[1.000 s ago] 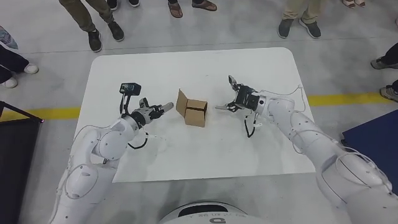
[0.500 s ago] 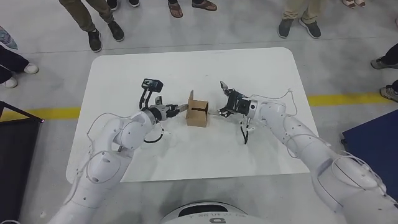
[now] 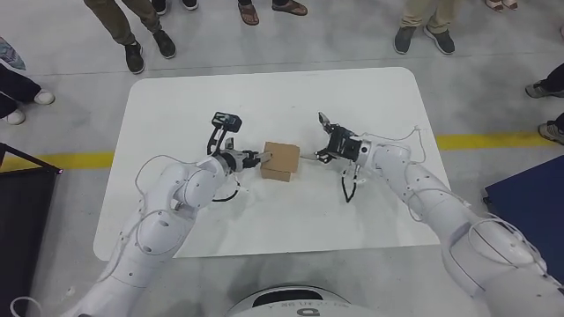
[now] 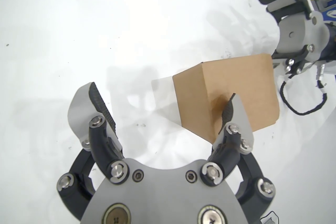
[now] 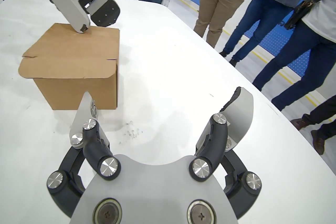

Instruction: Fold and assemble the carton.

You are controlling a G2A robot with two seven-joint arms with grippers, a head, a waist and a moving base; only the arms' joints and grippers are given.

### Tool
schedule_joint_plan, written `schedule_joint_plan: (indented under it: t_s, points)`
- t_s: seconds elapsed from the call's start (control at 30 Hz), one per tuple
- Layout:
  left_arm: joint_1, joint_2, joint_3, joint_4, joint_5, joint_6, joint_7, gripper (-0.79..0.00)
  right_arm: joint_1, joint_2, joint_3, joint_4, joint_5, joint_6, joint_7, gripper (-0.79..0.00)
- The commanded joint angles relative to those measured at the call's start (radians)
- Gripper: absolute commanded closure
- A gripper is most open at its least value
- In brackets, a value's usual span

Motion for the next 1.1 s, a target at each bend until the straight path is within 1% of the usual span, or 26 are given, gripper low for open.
schedule_joint_plan:
  t_s: [0.0, 0.07, 0.13, 0.27, 0.5, 0.8, 1.07]
  points:
    - [-0.002, -0.001, 0.003, 0.003, 0.001, 0.0, -0.001, -0.785, -0.003, 0.011, 0.018, -0.004, -0.004, 0.018, -0.019, -0.785]
    - [-0.004, -0.002, 0.005, 0.004, 0.002, -0.001, -0.002, -0.785, -0.01, 0.024, 0.036, -0.029, -0.012, 0.033, -0.038, -0.785]
    - [-0.005, -0.003, 0.006, 0.005, 0.001, -0.002, -0.004, -0.785, -0.02, 0.035, 0.046, -0.067, -0.032, 0.037, -0.033, -0.785]
    - [-0.005, -0.004, 0.006, 0.006, 0.003, -0.002, -0.007, -0.785, -0.046, 0.049, 0.059, -0.151, -0.05, 0.012, 0.01, -0.785]
    - [0.001, -0.004, -0.001, 0.001, 0.002, -0.006, -0.002, -0.785, -0.075, 0.061, 0.079, -0.223, -0.054, -0.017, 0.08, -0.785]
    - [0.003, -0.005, -0.005, 0.003, -0.001, -0.012, -0.006, -0.785, -0.092, 0.062, 0.086, -0.266, -0.063, -0.032, 0.122, -0.785]
    - [0.003, -0.005, -0.005, 0.003, -0.001, -0.012, -0.006, -0.785, -0.089, 0.043, 0.066, -0.266, -0.06, -0.042, 0.148, -0.785]
